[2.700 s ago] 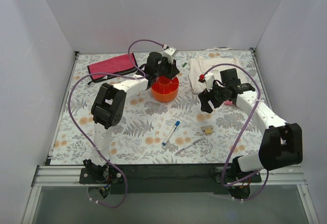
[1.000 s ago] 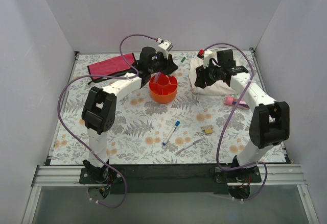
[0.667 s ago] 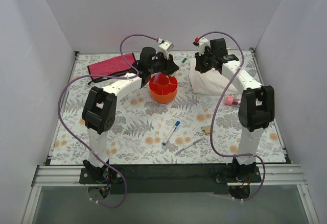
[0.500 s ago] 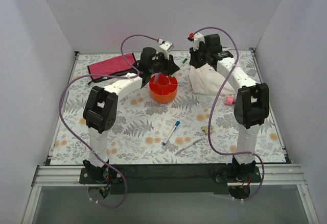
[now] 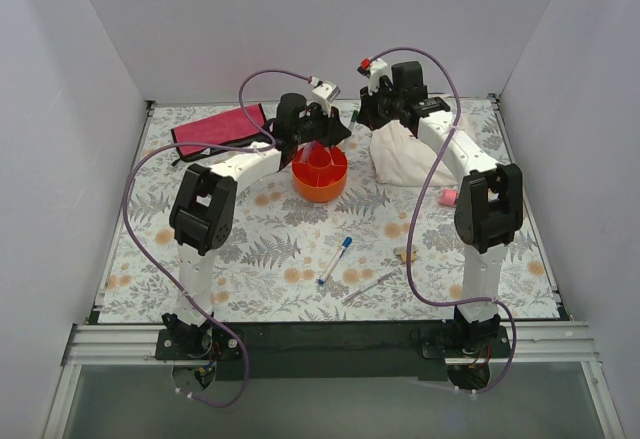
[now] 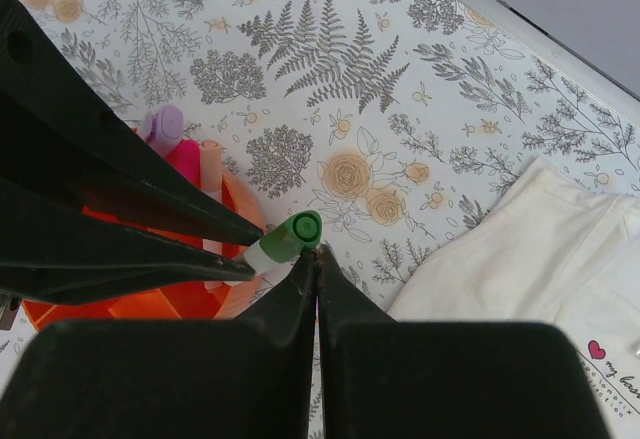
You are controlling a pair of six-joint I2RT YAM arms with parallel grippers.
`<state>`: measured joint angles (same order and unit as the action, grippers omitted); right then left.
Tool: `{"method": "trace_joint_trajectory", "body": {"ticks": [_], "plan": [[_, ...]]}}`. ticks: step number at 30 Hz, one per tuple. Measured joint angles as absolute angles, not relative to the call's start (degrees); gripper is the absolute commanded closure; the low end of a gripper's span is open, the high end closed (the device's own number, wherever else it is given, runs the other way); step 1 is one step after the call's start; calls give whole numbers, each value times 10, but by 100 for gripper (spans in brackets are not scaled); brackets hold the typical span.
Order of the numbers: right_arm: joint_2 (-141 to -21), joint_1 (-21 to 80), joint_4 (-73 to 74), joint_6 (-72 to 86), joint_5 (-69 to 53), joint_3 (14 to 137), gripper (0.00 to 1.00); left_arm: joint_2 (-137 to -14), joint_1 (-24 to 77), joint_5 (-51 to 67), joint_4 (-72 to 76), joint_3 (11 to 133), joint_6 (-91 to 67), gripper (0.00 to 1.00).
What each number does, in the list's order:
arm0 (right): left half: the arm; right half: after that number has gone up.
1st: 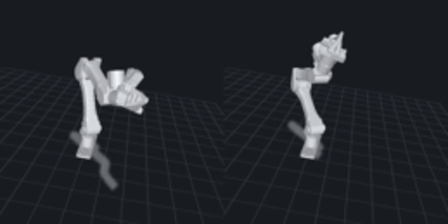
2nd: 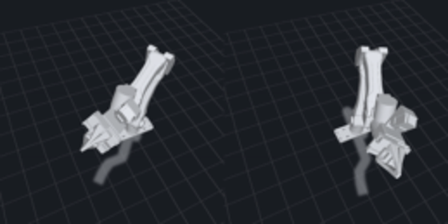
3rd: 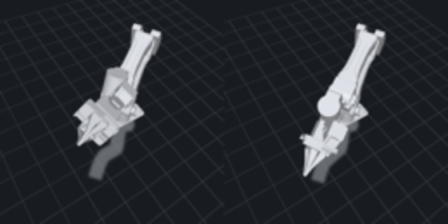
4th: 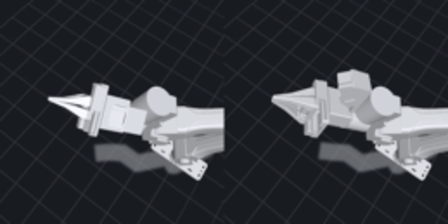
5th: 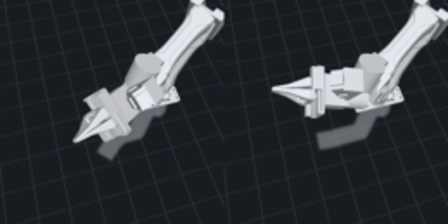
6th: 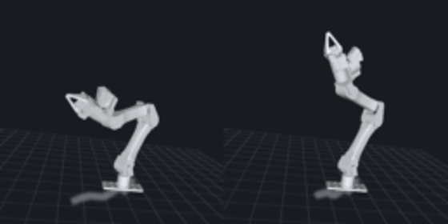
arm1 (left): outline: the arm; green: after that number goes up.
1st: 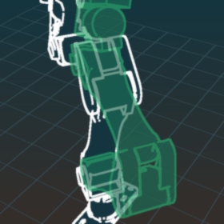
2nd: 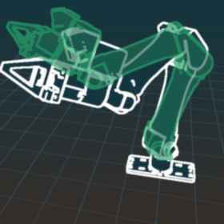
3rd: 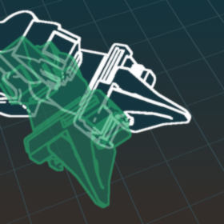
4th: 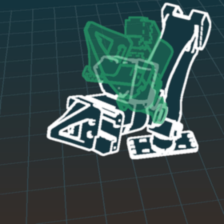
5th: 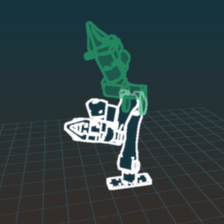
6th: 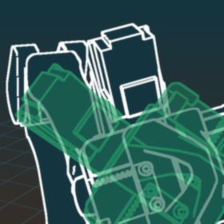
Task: Sort the stationery into containers
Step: Place the pen in the storage box.
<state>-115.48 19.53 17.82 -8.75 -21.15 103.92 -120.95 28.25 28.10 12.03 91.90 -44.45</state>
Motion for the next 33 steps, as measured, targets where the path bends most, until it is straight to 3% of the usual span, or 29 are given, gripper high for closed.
{"method": "trace_joint_trajectory", "body": {"ticks": [15,17,19,23,24,29,33], "plan": [[-1155,201,178,-95,-196,1030,99,-1209,265,281,121,906,-442,98],[-1155,201,178,-97,-194,1030,99,-1209,264,281,120,894,-442,91],[-1155,201,178,-105,-189,1030,98,-1209,264,280,115,881,-441,67],[-1148,201,178,-113,-174,1018,86,-1209,264,274,107,877,-438,56],[-1142,201,179,-114,-170,1009,85,-1207,264,270,105,877,-437,47],[-1090,201,184,-123,-158,953,83,-1183,264,259,79,893,-443,47],[-1018,200,183,-127,-149,883,82,-1097,265,255,25,889,-456,48]]}}
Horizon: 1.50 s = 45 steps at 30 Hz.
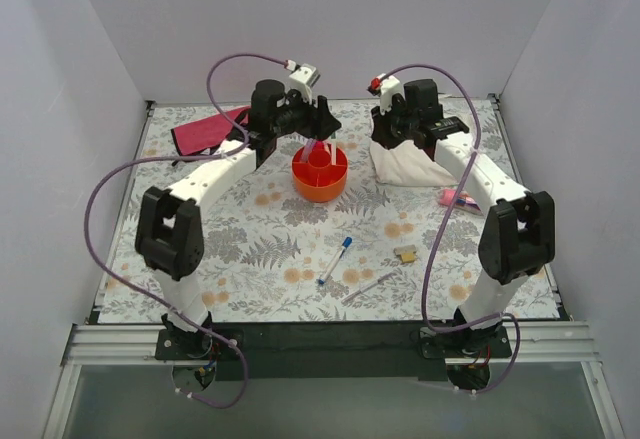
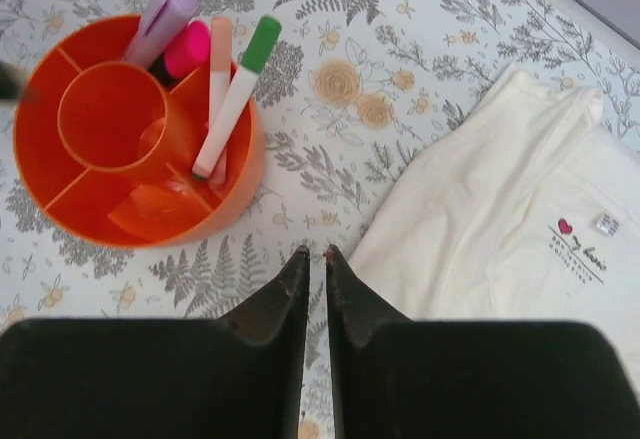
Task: Sort the stationery into containers
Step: Place the pen in the storage box, then pick up the pen from the center of the board.
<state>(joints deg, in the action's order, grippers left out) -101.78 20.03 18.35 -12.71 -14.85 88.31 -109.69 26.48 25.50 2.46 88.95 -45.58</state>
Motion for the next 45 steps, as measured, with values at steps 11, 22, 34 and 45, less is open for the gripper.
{"method": "trace_joint_trajectory", "body": {"ticks": [11,22,34,45], "plan": [[-864,181,188,-122,-140,739,80,-750,368,213,-80,655,-432,53],[-771,141,192,-119,-151,646,80,-845,407,203,-143,536,-468,54],[-687,119,197,-126,-169,569,79,-959,476,166,-120,562,-474,58],[-637,116,197,-128,-186,552,79,-1033,512,100,-118,610,-460,60]]}}
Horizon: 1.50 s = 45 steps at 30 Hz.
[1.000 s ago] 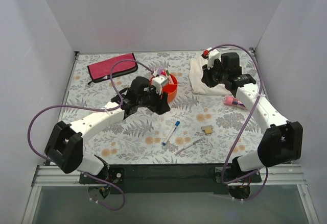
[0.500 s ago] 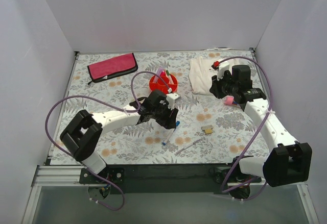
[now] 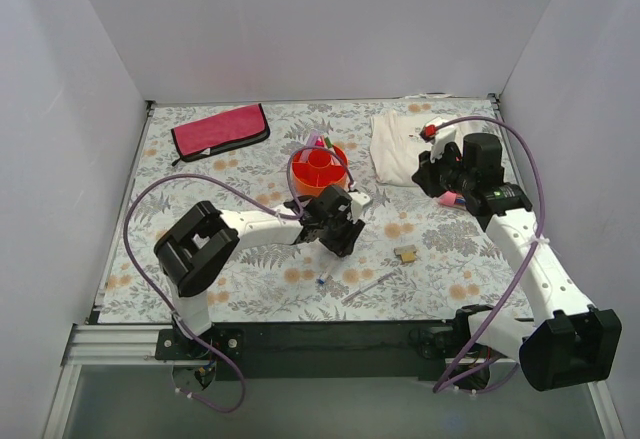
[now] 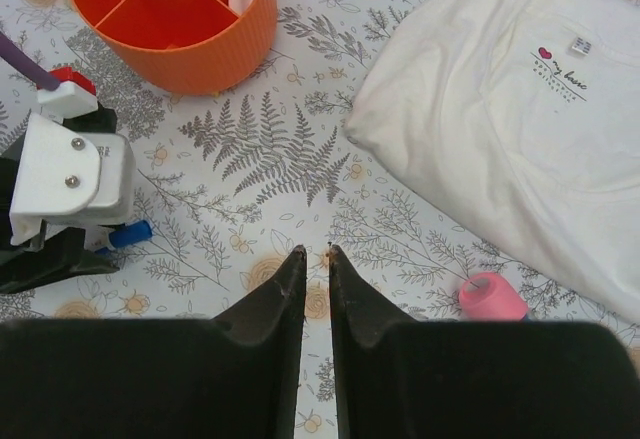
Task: Sort the stationery into containers
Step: Pick up the pen from the center of the board, then place the pen in the storage box.
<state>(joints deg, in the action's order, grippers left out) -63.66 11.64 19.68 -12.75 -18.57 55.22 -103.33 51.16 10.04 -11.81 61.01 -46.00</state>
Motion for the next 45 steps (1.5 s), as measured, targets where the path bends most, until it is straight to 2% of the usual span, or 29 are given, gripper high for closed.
{"method": "trace_joint_trajectory", "body": {"ticks": [5,6,8,17,22,27,33,37,45], "plan": [[-624,116,197,-140,-188,552,79,-1051,540,58,-116,625,-444,77],[-620,116,197,-143,-189,552,79,-1052,545,51,-116,626,-439,88],[-611,116,196,-147,-191,549,79,-1054,550,41,-113,627,-427,100],[-566,116,205,-155,-189,531,79,-1053,552,21,-151,658,-375,100],[-569,105,211,-155,-173,531,79,-1043,534,-10,-154,785,-343,100],[-598,92,215,-153,-165,532,80,-1005,486,-30,-15,858,-330,100],[-644,87,231,-154,-148,550,80,-1001,422,-32,205,833,-319,100],[-672,87,234,-153,-138,580,80,-1048,389,-27,337,827,-319,100],[-717,85,234,-155,-118,607,80,-1118,364,-10,453,795,-331,100]]}}
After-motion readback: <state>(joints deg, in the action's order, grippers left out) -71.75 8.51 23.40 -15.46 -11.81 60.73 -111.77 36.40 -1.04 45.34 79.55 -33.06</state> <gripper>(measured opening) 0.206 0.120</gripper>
